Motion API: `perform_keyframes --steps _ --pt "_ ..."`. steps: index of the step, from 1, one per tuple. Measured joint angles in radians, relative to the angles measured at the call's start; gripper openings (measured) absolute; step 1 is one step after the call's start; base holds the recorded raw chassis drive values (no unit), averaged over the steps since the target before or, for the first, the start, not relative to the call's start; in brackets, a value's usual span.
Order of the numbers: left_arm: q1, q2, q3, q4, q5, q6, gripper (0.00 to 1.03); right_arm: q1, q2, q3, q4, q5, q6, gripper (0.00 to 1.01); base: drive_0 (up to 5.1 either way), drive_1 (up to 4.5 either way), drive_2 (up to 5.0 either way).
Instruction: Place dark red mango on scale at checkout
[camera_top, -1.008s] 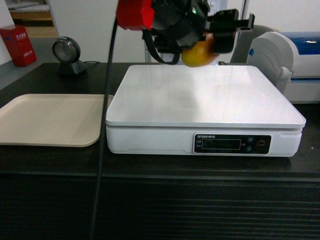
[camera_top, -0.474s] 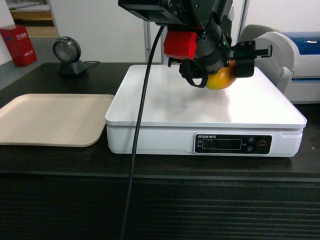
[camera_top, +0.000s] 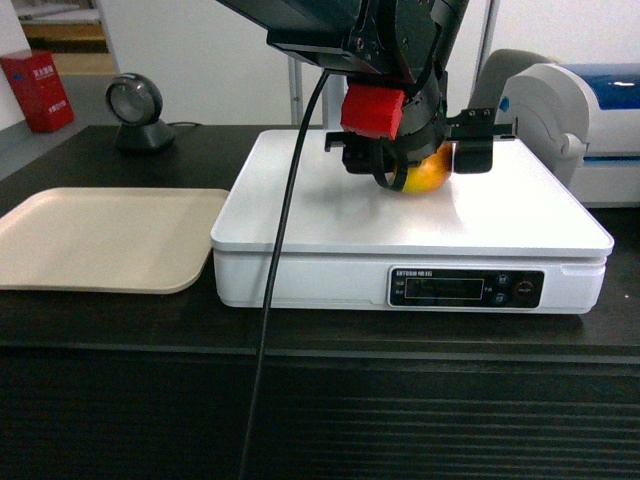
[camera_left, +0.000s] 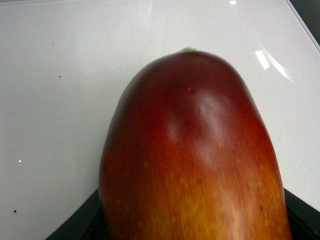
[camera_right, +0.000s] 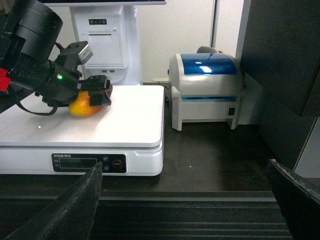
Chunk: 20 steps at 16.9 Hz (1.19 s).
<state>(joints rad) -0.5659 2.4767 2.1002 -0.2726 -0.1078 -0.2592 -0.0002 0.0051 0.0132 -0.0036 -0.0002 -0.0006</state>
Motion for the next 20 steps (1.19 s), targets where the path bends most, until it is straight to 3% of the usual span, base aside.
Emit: perform_keyframes --steps 2,3,6,12,16,17,20 --pt "0.0 0.0 0.0 0.01 0.007 0.002 0.96 0.0 0.0 0.0 0.0 0.0 0.0 0.98 0.0 0.0 0.0" --pt "0.0 0.0 -0.003 0.014 0.007 0.005 1.0 0.0 0.0 0.0 0.0 0.0 0.0 0.98 0.0 0.0 0.0" --pt "0.0 -0.033 -0.056 0.052 0.011 0.011 0.98 0.0 0.0 0.0 0.0 0.0 0.0 0.98 0.0 0.0 0.0" --pt "0.0 -0.226 -0.256 0.256 0.039 0.079 0.98 0.0 0.0 0.0 0.0 0.0 0.0 0.98 0.0 0.0 0.0" --pt "0.017 -0.459 -0.457 0.428 0.113 0.121 0.98 0.0 0.0 0.0 0.0 0.0 0.0 0.98 0.0 0.0 0.0" --pt "0.046 -0.608 -0.607 0.532 0.139 0.161 0.98 0.0 0.0 0.0 0.0 0.0 0.0 0.98 0.0 0.0 0.0" --pt "0.161 -0.874 -0.868 0.627 0.142 0.173 0.98 0.0 0.0 0.0 0.0 0.0 0.0 0.98 0.0 0.0 0.0"
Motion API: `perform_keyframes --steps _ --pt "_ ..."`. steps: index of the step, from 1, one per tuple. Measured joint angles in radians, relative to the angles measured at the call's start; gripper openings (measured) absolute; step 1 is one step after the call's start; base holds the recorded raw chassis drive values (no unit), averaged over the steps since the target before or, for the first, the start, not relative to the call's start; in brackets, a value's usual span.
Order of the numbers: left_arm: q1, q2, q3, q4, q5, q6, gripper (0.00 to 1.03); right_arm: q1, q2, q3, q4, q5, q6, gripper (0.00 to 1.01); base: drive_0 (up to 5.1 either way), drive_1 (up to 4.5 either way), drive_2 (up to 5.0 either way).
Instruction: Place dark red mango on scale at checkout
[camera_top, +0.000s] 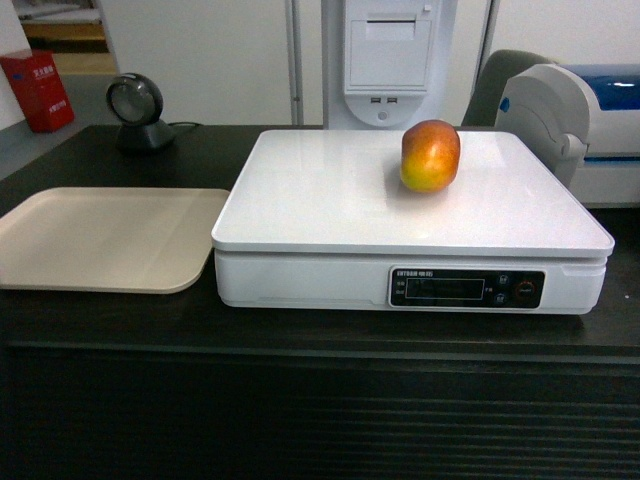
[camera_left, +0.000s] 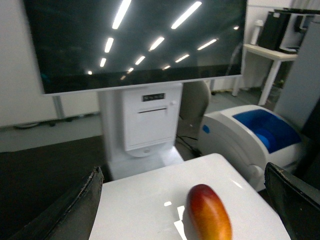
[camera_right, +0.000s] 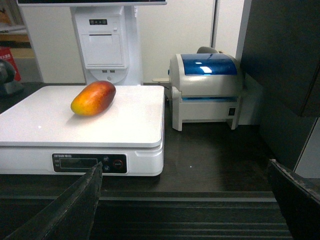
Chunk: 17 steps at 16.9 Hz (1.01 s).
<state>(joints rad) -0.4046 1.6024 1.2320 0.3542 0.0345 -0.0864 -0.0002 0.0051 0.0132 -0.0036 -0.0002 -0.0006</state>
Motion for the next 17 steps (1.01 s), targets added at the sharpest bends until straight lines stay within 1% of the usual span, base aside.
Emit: perform_keyframes --steps 1,2,3,4,5,6,7,8,9,10,12,14,17 --pt "0.037 -0.07 -0.063 0.01 0.0 0.0 0.98 0.0 0.0 0.0 0.0 0.0 0.0 0.98 0.0 0.0 0.0" --pt "0.052 -0.146 -0.124 -0.004 -0.108 0.021 0.92 0.0 0.0 0.0 0.0 0.0 0.0 0.98 0.0 0.0 0.0" --pt "0.098 -0.261 -0.249 0.026 -0.231 0.048 0.79 0.0 0.0 0.0 0.0 0.0 0.0 0.98 0.0 0.0 0.0" --pt "0.155 -0.362 -0.369 0.069 -0.252 0.062 0.68 0.0 0.0 0.0 0.0 0.0 0.0 0.98 0.0 0.0 0.0" --pt "0.226 -0.488 -0.558 0.149 -0.249 0.068 0.47 0.0 0.0 0.0 0.0 0.0 0.0 0.98 0.0 0.0 0.0" --pt "0.256 -0.574 -0.788 0.209 -0.177 0.069 0.12 0.0 0.0 0.0 -0.001 0.0 0.0 0.98 0.0 0.0 0.0" --pt "0.302 -0.695 -0.92 0.254 -0.146 0.072 0.02 0.0 0.0 0.0 0.0 0.0 0.0 0.98 0.0 0.0 0.0" --pt "0.325 -0.775 -1.021 0.249 -0.112 0.072 0.02 0.0 0.0 0.0 0.0 0.0 0.0 0.98 0.0 0.0 0.0" --pt "0.362 -0.806 -1.041 0.244 -0.059 0.072 0.02 0.0 0.0 0.0 0.0 0.0 0.0 0.98 0.0 0.0 0.0" --pt "0.407 -0.843 -1.064 0.237 -0.047 0.072 0.02 0.0 0.0 0.0 0.0 0.0 0.0 0.98 0.0 0.0 0.0" --pt "0.412 -0.868 -1.079 0.23 -0.049 0.072 0.02 0.0 0.0 0.0 0.0 0.0 0.0 0.98 0.0 0.0 0.0" --pt "0.406 -0.894 -1.096 0.219 -0.036 0.072 0.02 0.0 0.0 0.0 0.0 0.0 0.0 0.98 0.0 0.0 0.0" --pt "0.402 -0.925 -1.117 0.197 -0.034 0.072 0.02 0.0 0.0 0.0 0.0 0.0 0.0 0.98 0.0 0.0 0.0"
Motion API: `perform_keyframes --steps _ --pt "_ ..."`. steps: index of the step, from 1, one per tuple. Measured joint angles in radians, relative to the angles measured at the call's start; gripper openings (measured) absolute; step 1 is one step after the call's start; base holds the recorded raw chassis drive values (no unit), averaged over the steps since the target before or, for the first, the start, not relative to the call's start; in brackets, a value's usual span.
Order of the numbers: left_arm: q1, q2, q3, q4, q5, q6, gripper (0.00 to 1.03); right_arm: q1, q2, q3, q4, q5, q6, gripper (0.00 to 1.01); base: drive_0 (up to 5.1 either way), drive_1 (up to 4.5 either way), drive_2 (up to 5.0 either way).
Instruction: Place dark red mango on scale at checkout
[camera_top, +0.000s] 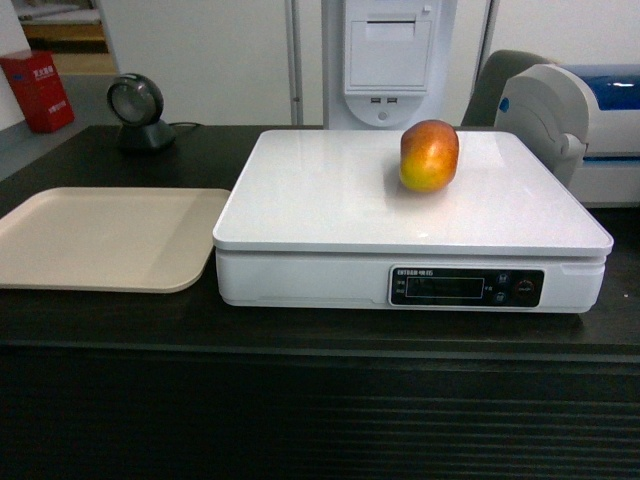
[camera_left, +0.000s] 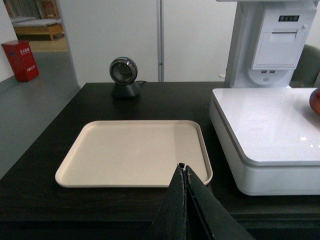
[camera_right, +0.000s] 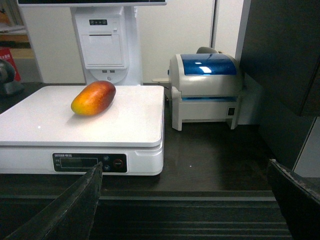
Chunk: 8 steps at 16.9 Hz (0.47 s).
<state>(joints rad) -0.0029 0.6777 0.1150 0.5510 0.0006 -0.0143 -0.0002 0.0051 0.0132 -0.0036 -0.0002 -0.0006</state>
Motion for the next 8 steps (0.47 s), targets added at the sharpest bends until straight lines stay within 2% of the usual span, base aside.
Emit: perform_keyframes --steps 8 --pt "0.0 -0.077 -0.031 -0.037 0.0 0.0 0.02 0.0 0.0 0.0 0.0 0.0 0.0 0.98 0.0 0.0 0.0"
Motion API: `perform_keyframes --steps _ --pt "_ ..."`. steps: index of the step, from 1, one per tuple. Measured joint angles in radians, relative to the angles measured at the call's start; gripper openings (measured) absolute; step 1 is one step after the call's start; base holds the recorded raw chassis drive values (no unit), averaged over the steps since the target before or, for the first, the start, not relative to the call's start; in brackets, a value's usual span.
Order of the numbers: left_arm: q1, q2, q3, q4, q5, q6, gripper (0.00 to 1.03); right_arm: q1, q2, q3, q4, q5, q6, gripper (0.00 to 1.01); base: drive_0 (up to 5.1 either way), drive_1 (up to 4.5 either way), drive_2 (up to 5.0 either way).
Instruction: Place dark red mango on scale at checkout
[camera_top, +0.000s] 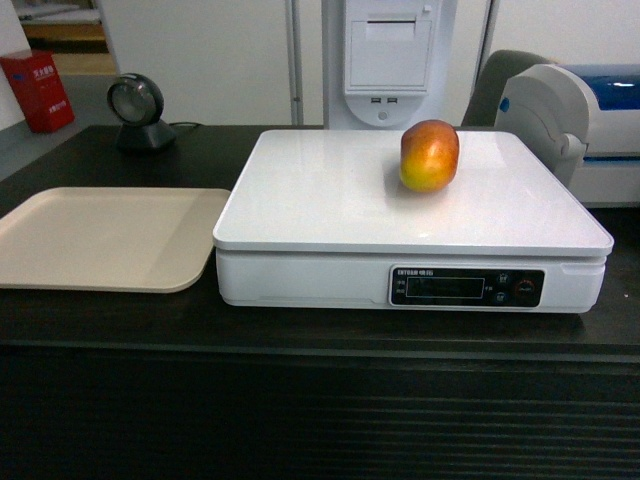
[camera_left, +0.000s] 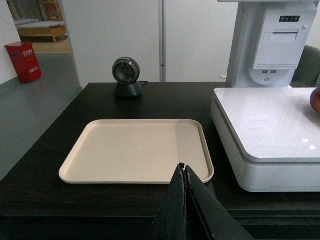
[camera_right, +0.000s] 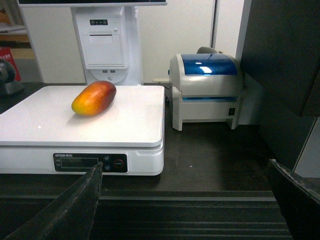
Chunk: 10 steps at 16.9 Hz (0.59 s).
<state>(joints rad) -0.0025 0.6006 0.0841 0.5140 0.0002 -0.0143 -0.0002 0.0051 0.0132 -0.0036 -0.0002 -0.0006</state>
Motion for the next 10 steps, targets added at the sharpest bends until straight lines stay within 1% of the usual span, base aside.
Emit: perform_keyframes --steps 4,8,9,10 --pt "0.0 -0.04 -0.016 -0.027 0.0 0.0 0.02 0.0 0.0 0.0 0.0 0.0 0.0 0.98 0.0 0.0 0.0" --pt "0.0 -0.147 -0.043 -0.105 0.0 0.0 0.02 0.0 0.0 0.0 0.0 0.0 0.0 0.98 0.0 0.0 0.0" --pt "0.0 -0.154 -0.071 -0.055 -0.001 0.0 0.02 0.0 0.0 0.0 0.0 0.0 0.0 0.98 0.0 0.0 0.0" --pt "0.0 -0.179 -0.075 -0.105 0.0 0.0 0.02 0.0 0.0 0.0 0.0 0.0 0.0 0.98 0.0 0.0 0.0"
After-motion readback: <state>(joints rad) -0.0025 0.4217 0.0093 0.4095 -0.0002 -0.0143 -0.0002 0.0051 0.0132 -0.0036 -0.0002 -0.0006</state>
